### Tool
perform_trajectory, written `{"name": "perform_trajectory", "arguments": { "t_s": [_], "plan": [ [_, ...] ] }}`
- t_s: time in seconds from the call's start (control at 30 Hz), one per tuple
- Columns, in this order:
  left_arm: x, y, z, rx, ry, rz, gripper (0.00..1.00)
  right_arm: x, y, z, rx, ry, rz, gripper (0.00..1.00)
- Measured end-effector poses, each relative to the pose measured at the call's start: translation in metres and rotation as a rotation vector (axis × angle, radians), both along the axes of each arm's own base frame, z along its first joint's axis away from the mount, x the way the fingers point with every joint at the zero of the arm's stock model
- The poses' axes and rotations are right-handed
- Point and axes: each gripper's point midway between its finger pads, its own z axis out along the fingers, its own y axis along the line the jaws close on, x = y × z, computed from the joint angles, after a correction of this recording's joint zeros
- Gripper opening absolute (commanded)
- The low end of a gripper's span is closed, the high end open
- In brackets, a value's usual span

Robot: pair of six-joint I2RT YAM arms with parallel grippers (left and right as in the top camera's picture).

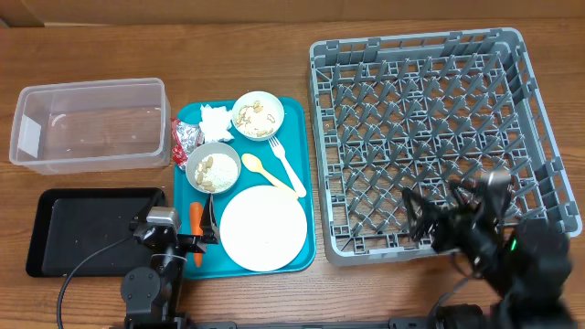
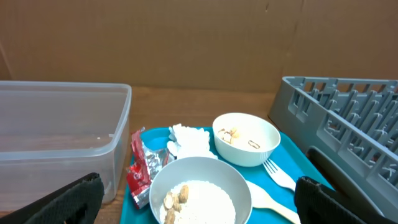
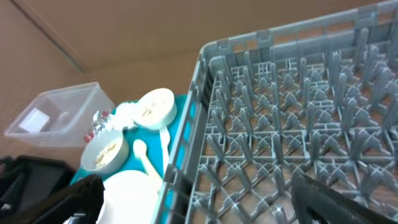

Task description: Sort waste into correct bins and load items into the dishwasher rack

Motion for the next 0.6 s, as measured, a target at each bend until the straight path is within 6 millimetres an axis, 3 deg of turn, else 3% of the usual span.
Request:
{"name": "perform_trajectory", "arguments": {
  "t_s": [0.17,0.27,0.4,0.6],
  "plan": [
    [0.0,0.0,0.0,0.0,0.0,0.0,1.0,0.025,0.004,0.033,0.009,0.19,0.008,1.0],
    [0.0,0.0,0.0,0.0,0.0,0.0,1.0,0.034,0.01,0.026,0.026,0.294,0.034,0.92],
    [0.0,0.0,0.0,0.0,0.0,0.0,1.0,0.052,0.022,0.009,0.044,0.412,0.077,0.92],
    [0.0,-0.001,0.0,-0.094,0.011,-0.002,1.0,0.053,0.066,-0.016,-0.028,0.509,0.186,0.89]
  ]
}}
